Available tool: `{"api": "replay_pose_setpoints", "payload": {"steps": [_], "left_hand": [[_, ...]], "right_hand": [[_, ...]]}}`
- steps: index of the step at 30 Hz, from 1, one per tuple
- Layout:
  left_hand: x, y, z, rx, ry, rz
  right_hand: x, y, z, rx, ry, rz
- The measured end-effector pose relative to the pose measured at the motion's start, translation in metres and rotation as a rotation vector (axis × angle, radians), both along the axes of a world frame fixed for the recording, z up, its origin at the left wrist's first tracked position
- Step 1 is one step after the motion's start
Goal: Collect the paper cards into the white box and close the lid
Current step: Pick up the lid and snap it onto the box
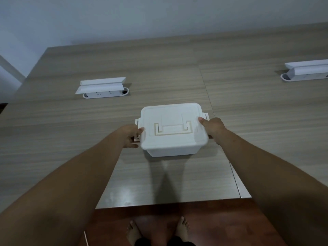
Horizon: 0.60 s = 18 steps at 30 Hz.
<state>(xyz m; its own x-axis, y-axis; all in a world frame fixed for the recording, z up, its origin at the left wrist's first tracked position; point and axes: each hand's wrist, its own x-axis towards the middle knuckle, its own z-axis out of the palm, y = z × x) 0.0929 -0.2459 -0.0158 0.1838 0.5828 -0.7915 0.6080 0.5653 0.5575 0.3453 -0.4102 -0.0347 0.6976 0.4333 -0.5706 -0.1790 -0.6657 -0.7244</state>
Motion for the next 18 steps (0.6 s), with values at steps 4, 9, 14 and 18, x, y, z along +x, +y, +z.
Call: {"api": "replay_pose_setpoints", "payload": {"steps": [4, 9, 14, 18], "left_hand": [[0.009, -0.004, 0.005, 0.138, 0.006, 0.037], [0.017, -0.017, 0.000, 0.447, 0.217, -0.080], [0.023, -0.034, 0.002, 0.694, 0.459, -0.295], [0.026, -0.032, 0.005, 0.837, 0.462, -0.385]], "right_hand": [[-0.011, 0.009, 0.005, -0.081, -0.251, 0.045], [-0.027, 0.009, 0.007, -0.158, -0.427, 0.120], [-0.029, 0.009, 0.014, -0.169, -0.430, 0.150], [-0.024, 0.003, 0.025, -0.158, -0.420, 0.226]]}}
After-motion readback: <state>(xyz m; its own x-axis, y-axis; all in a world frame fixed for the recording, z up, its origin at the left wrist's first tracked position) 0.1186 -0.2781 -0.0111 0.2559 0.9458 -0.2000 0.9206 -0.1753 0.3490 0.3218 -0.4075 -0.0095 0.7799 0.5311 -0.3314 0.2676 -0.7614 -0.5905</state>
